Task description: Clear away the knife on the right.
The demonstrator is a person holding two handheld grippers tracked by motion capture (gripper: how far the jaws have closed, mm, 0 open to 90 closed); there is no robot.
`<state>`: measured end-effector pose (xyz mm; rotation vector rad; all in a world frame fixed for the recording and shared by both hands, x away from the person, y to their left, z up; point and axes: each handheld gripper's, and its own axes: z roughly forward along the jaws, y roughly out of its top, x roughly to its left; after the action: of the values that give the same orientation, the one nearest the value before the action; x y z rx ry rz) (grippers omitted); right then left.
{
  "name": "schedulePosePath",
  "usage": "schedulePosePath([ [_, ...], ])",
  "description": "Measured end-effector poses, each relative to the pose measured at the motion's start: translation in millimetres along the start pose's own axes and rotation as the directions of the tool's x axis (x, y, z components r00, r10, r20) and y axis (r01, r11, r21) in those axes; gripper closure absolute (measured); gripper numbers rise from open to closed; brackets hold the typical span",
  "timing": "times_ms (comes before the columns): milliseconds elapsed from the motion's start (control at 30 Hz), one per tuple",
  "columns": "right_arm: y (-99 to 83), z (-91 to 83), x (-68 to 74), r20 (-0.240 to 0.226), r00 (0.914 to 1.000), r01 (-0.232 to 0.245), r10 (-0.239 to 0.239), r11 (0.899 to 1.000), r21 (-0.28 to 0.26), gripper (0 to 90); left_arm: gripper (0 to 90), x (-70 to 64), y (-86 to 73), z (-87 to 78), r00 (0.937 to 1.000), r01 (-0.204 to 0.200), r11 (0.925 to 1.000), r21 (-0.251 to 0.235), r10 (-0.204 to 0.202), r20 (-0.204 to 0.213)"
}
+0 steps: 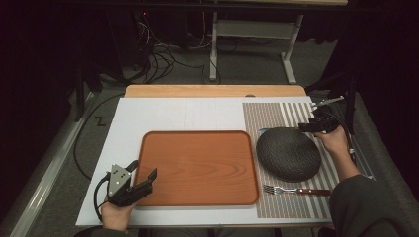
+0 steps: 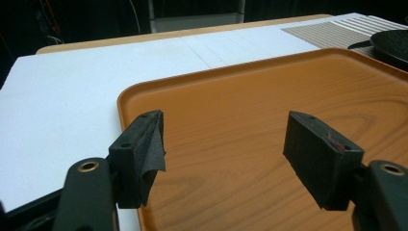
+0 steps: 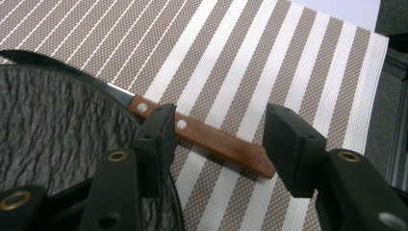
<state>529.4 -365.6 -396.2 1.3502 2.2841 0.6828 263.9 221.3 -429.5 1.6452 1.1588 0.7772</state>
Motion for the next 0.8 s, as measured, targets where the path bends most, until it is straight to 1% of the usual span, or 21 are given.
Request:
schedulePosePath([
  [133, 1.1, 7.1, -0.2, -0.01, 0.9999, 0.005, -0.005, 0.999, 0.032, 47.9, 30.5, -0.5, -0.2, 0.0, 1.0, -0.003, 1.0, 0.002, 0.003, 0.001],
  [300, 3.8, 11.1, 0.6, -0.003, 0.9999, 0.012, -0.012, 0.999, 0.04, 48.6, 30.5, -1.0, -0.5, 0.5, 1.0, -0.005, 1.0, 0.005, 0.005, 0.001],
  [333, 5.9, 12.6, 1.3, -0.004, 0.9998, 0.021, -0.021, 0.999, 0.047, 50.0, 30.5, -1.8, -0.7, 0.9, 1.0, -0.004, 1.0, 0.004, 0.004, 0.002],
  [400, 6.9, 13.4, 2.0, -0.003, 0.9997, 0.023, -0.023, 0.998, 0.055, 50.4, 30.5, -2.0, -0.7, 1.0, 1.0, -0.004, 1.0, 0.004, 0.004, 0.002],
  [433, 8.1, 14.7, 2.7, -0.008, 0.9993, 0.038, -0.038, 0.997, 0.061, 51.7, 30.5, -2.4, -0.8, 1.0, 1.0, -0.004, 1.0, 0.004, 0.004, 0.002],
  [500, 8.2, 16.9, 4.0, -0.015, 0.9992, 0.037, -0.036, 0.997, 0.069, 52.7, 30.5, -2.3, -0.8, 0.8, 1.0, -0.004, 1.0, 0.004, 0.004, 0.002],
  [633, 8.0, 17.5, 3.9, -0.017, 0.9993, 0.034, -0.032, 0.997, 0.073, 53.6, 30.5, -2.4, -0.9, 0.7, 1.0, -0.002, 1.0, 0.003, 0.002, 0.0],
  [800, 6.9, 17.6, 4.3, -0.007, 0.999, 0.044, -0.043, 0.995, 0.085, 55.0, 30.5, -2.3, -1.0, 0.6, 1.0, -0.002, 1.0, 0.002, 0.002, -0.001],
])
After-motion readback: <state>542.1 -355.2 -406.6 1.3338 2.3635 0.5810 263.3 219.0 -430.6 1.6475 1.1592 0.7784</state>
